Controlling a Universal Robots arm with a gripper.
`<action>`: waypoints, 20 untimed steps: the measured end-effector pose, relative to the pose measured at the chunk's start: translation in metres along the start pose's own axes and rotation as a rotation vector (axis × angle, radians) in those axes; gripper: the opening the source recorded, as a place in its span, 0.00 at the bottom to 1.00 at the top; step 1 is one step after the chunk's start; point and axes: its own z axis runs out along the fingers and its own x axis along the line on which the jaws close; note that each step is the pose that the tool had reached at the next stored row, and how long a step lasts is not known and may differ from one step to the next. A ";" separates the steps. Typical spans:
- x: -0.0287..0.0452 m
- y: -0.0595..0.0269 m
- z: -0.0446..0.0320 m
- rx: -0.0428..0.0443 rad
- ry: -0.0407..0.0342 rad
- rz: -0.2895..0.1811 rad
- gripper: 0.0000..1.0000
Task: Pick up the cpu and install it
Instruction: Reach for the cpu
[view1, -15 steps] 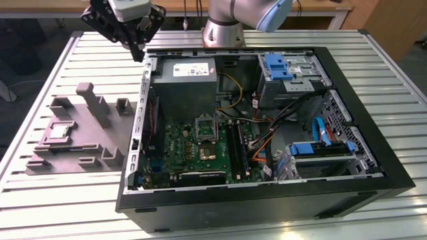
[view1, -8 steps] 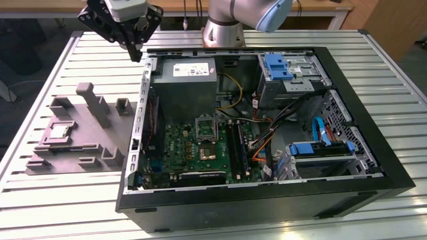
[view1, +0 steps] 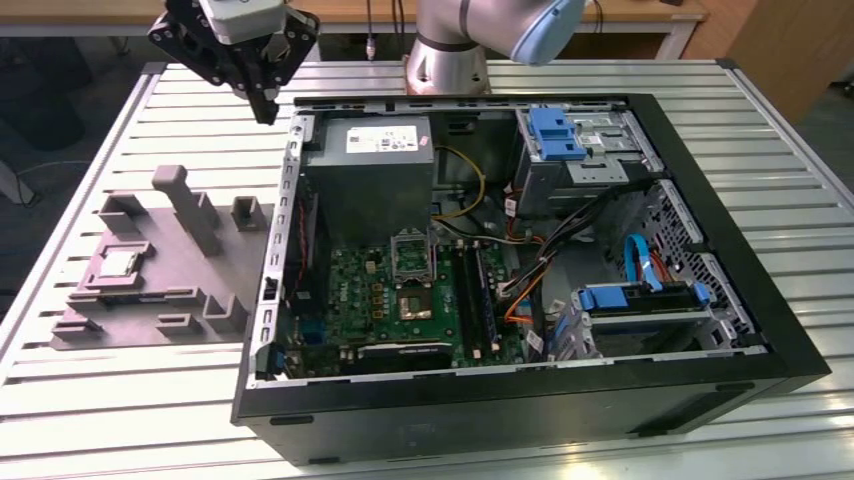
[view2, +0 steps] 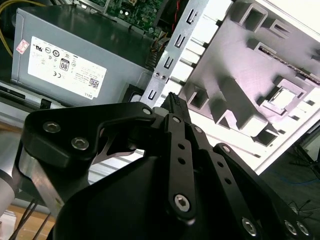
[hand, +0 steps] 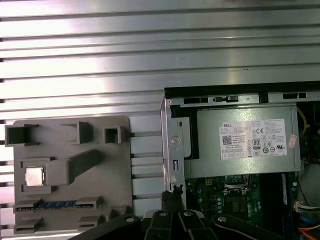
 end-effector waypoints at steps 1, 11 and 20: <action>0.0004 0.0000 0.0000 0.0001 0.0001 0.000 0.11; 0.0038 -0.0003 -0.0001 0.0000 0.0000 0.000 0.11; 0.0070 -0.0006 -0.0001 0.0001 0.0001 0.000 0.11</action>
